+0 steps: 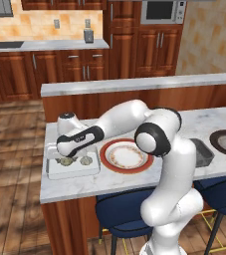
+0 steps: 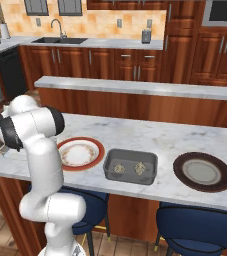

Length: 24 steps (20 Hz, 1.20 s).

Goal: Place two dumplings into each of the tupperware containers and then place the containers in the fridge.

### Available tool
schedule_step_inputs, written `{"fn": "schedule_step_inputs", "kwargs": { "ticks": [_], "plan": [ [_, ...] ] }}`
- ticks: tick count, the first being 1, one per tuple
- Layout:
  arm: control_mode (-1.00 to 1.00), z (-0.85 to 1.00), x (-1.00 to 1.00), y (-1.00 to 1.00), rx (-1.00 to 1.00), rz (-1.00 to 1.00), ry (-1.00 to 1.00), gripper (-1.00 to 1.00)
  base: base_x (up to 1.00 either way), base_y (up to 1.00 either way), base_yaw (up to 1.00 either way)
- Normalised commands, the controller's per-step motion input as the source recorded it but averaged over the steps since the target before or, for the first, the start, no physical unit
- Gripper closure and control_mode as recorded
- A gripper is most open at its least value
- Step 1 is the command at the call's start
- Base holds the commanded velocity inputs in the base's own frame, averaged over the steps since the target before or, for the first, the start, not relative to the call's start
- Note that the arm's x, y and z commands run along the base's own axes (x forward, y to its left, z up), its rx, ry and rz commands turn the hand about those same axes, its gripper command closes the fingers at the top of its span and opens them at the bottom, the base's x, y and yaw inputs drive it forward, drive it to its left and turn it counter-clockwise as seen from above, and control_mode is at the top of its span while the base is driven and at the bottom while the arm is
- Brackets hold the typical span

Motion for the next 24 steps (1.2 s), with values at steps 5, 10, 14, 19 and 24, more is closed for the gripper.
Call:
{"fn": "schedule_step_inputs", "kwargs": {
  "ticks": [5, 10, 14, 19, 24],
  "plan": [
    [-1.0, -0.18, 0.24, 0.05, 0.0, 0.0, 0.0, 1.0, 0.0, 0.0, 0.0],
    [-1.0, -0.05, 0.0, 0.03, 0.0, 0.0, 0.0, -1.0, 0.0, 0.0, 0.0],
    [-1.0, 0.0, -0.01, 0.0, 0.0, 0.0, 0.0, -1.0, 0.0, 0.0, 0.0],
    [-1.0, 0.34, -0.23, -0.1, 0.0, 0.0, -0.03, -1.0, 0.0, 0.0, 0.0],
    [-1.0, 0.66, -0.28, -0.66, 0.0, -0.02, 0.0, -1.0, 0.0, 0.0, 0.0]
  ]
}}
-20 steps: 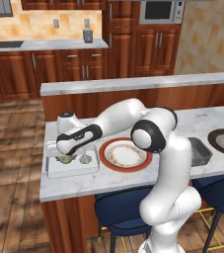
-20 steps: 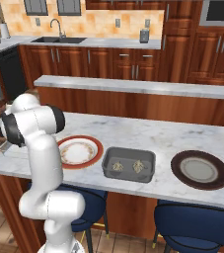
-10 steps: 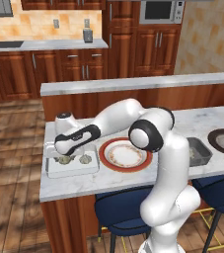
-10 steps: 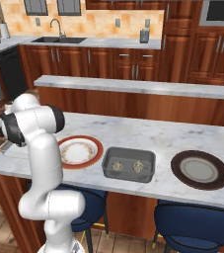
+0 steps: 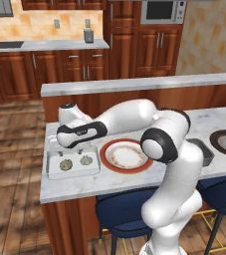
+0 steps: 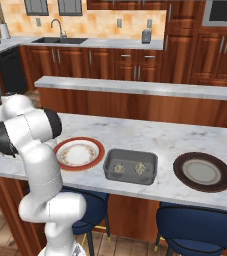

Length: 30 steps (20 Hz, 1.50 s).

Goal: Place two dumplings into each of the tupperware containers and then place the containers in the fridge.

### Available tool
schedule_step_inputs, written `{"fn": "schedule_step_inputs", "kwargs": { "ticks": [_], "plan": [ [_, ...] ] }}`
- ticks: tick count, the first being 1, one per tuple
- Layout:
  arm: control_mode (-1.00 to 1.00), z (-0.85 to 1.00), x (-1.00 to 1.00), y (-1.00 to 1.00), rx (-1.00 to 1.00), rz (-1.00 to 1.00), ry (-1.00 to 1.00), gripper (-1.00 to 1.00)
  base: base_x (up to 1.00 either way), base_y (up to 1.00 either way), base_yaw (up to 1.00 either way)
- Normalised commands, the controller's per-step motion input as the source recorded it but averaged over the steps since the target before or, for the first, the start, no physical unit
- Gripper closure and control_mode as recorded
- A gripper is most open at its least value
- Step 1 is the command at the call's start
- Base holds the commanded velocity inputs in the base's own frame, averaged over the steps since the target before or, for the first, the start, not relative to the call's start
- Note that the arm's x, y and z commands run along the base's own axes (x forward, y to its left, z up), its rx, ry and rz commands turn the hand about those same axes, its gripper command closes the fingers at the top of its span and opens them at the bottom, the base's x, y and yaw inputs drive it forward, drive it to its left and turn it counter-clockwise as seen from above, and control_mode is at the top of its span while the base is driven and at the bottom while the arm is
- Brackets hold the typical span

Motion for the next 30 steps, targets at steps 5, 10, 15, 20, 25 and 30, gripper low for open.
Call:
{"fn": "schedule_step_inputs", "kwargs": {
  "ticks": [5, 10, 15, 20, 25, 30],
  "plan": [
    [-1.0, 0.35, -0.61, -1.0, 0.0, -0.04, -0.01, -1.0, 0.0, 0.0, 0.0],
    [-1.0, 0.2, -0.52, -1.0, 0.0, -0.04, 0.0, -1.0, 0.0, 0.0, 0.0],
    [-1.0, 0.29, -0.11, -1.0, 0.0, -0.03, 0.01, -1.0, 0.0, 0.0, 0.0],
    [-1.0, 0.34, 0.0, -0.98, 0.0, -0.03, 0.08, -1.0, 0.0, 0.0, 0.0],
    [-1.0, 0.25, 0.0, -0.86, 0.0, -0.06, 0.13, -1.0, 0.0, 0.0, 0.0],
    [-1.0, 0.03, 0.0, -0.67, 0.0, -0.07, 0.11, -1.0, 0.0, 0.0, 0.0]
  ]
}}
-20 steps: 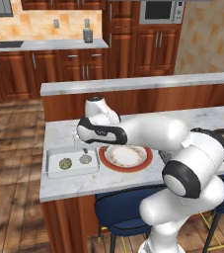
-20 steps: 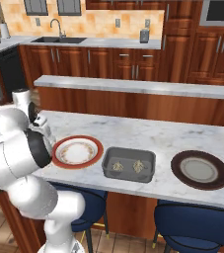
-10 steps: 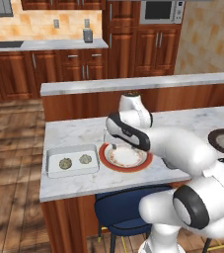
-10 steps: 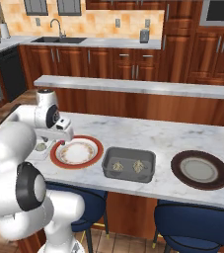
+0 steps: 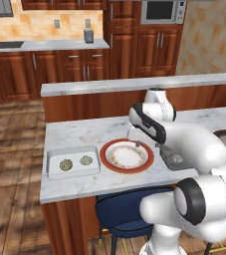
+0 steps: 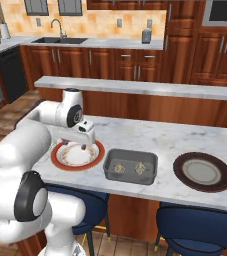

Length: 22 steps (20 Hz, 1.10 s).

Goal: Place two dumplings into each of the tupperware containers and then place the containers in the fridge.

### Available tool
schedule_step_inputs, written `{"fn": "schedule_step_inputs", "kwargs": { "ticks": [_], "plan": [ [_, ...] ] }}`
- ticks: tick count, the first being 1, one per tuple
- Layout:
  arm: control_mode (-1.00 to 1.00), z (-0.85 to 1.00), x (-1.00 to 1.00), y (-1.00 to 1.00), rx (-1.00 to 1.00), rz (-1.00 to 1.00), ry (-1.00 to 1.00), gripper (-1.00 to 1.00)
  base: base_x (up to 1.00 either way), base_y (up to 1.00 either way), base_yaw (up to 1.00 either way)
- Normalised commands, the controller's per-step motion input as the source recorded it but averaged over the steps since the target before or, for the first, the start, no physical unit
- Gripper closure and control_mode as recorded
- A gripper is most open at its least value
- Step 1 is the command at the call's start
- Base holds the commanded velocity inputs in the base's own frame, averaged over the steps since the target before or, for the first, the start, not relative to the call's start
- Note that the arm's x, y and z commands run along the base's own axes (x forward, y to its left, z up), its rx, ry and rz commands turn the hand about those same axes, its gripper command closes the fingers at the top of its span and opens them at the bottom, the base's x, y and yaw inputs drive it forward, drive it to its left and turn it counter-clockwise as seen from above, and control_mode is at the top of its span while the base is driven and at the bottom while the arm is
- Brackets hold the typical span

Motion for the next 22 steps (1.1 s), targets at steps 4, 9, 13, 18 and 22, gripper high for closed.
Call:
{"fn": "schedule_step_inputs", "kwargs": {
  "ticks": [4, 9, 13, 18, 22],
  "plan": [
    [-1.0, 0.0, 0.0, -0.79, 0.0, -0.04, 0.05, -1.0, 0.0, 0.0, 0.0],
    [-1.0, -0.23, -0.13, -0.65, -0.1, 0.01, 0.0, -1.0, 0.0, 0.0, 0.0],
    [-1.0, -0.5, -0.03, -0.41, -0.03, 0.11, -0.04, -1.0, 0.0, 0.0, 0.0],
    [-1.0, -0.37, 0.19, -0.25, 0.0, 0.16, -0.09, -1.0, 0.0, 0.0, 0.0],
    [-1.0, -0.46, 0.18, -0.02, 0.0, 0.11, -0.03, -1.0, 0.0, 0.0, 0.0]
  ]
}}
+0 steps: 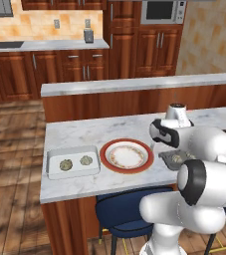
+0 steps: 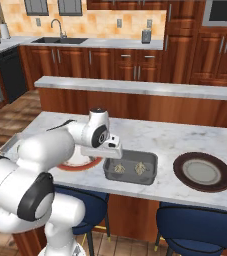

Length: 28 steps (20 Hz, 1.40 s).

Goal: Place two dumplings into each of the tupperware containers and then place the containers in the fridge.

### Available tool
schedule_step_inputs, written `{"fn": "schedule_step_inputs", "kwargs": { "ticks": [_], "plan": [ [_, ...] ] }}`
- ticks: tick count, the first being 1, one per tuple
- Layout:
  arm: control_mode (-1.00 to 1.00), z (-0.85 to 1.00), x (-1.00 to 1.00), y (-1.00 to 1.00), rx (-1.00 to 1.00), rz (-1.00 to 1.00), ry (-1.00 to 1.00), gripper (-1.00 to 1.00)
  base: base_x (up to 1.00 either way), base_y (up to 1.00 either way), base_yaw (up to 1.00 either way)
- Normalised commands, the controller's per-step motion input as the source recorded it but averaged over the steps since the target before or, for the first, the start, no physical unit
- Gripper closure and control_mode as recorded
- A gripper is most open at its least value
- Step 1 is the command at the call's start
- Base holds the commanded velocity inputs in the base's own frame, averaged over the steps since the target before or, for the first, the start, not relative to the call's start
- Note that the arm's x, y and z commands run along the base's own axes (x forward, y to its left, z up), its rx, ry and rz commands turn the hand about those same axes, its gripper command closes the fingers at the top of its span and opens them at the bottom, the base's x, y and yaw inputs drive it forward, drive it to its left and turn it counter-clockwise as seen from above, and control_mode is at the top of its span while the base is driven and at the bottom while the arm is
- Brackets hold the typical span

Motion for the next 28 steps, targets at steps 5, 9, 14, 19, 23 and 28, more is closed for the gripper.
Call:
{"fn": "schedule_step_inputs", "kwargs": {
  "ticks": [5, 9, 14, 19, 23, 28],
  "plan": [
    [-1.0, -0.41, 0.04, 0.0, 0.0, 0.04, -0.03, -1.0, 0.0, 0.0, 0.0],
    [-1.0, -0.28, 0.05, -0.05, 0.0, 0.02, -0.05, -1.0, 0.0, 0.0, 0.0],
    [-1.0, -0.33, 0.07, -0.08, 0.0, 0.02, -0.05, -1.0, 0.0, 0.0, 0.0],
    [-1.0, -0.31, 0.0, 0.0, 0.0, 0.02, -0.04, -1.0, 0.0, 0.0, 0.0],
    [-1.0, -0.15, 0.0, 0.0, 0.0, 0.01, -0.02, -1.0, 0.0, 0.0, 0.0],
    [-1.0, -0.02, 0.0, 0.0, 0.0, 0.0, 0.0, 1.0, 0.0, 0.0, 0.0]
  ]
}}
